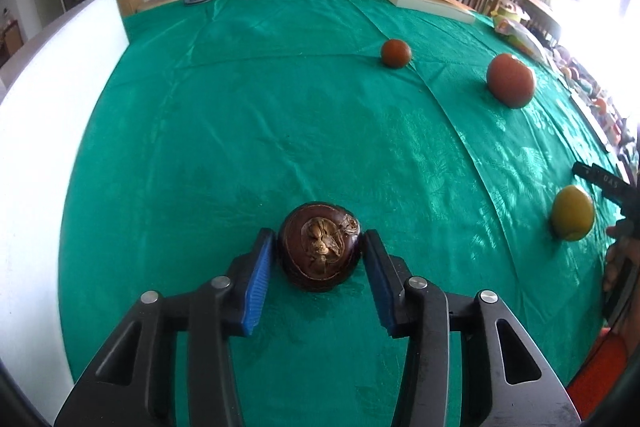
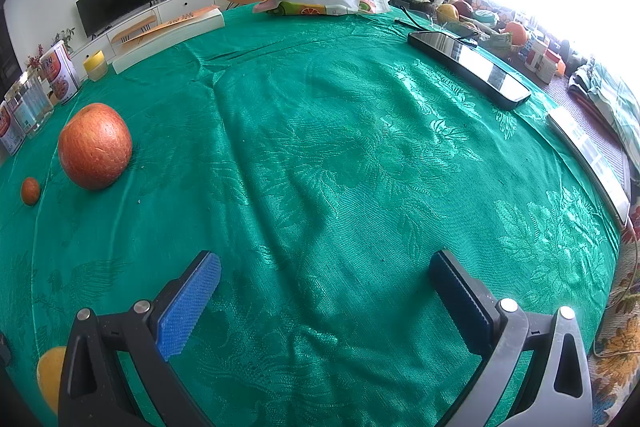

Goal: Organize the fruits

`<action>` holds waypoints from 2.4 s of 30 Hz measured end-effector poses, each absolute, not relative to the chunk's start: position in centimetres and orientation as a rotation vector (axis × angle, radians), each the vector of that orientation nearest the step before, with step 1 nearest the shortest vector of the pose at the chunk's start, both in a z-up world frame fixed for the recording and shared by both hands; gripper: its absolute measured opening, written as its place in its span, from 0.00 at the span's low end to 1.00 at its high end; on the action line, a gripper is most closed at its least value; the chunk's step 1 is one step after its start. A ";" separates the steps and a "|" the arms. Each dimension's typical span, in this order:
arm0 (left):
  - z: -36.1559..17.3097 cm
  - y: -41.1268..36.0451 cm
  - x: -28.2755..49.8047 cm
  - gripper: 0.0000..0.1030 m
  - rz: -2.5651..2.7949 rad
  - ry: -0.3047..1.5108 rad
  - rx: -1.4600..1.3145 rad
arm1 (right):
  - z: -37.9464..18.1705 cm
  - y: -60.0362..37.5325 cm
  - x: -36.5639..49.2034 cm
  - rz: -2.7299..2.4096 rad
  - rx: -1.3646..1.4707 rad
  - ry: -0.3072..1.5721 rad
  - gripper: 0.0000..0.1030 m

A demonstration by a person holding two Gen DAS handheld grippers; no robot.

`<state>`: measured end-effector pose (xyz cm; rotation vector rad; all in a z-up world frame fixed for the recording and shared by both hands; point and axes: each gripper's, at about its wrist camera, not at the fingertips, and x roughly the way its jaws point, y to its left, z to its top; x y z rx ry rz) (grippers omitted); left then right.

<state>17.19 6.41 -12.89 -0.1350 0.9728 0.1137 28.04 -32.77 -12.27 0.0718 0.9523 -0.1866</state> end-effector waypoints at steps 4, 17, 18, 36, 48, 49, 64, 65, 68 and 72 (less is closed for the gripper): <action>-13.7 6.6 17.6 0.85 0.184 0.941 -0.093 | -12.3 -32.8 28.0 -0.187 0.072 0.952 1.00; -14.3 6.9 17.8 0.99 0.211 0.932 -0.101 | -12.3 -32.8 28.0 -0.187 0.071 0.953 1.00; -14.3 6.9 17.8 0.99 0.211 0.932 -0.101 | -12.3 -32.8 28.0 -0.187 0.071 0.953 1.00; -14.3 6.9 17.8 0.99 0.211 0.932 -0.101 | -12.2 -32.8 28.0 -0.187 0.071 0.953 1.00; -14.3 6.9 17.8 0.99 0.211 0.932 -0.102 | -12.2 -32.8 28.0 -0.187 0.071 0.953 1.00; -14.3 7.0 17.8 0.99 0.211 0.932 -0.102 | -12.2 -32.8 28.0 -0.187 0.070 0.953 1.00; -14.3 6.9 17.9 0.99 0.211 0.932 -0.103 | -10.6 -33.5 25.9 0.095 0.422 1.122 0.97; -14.3 7.0 17.8 0.99 0.211 0.933 -0.103 | -10.6 -33.3 25.7 0.128 0.472 1.149 0.95; -14.3 7.0 17.8 0.99 0.211 0.932 -0.103 | -10.9 -32.1 25.5 0.228 0.573 1.232 0.83; -14.3 7.0 17.9 0.99 0.211 0.932 -0.103 | -10.9 -30.0 25.7 0.281 0.570 1.298 0.76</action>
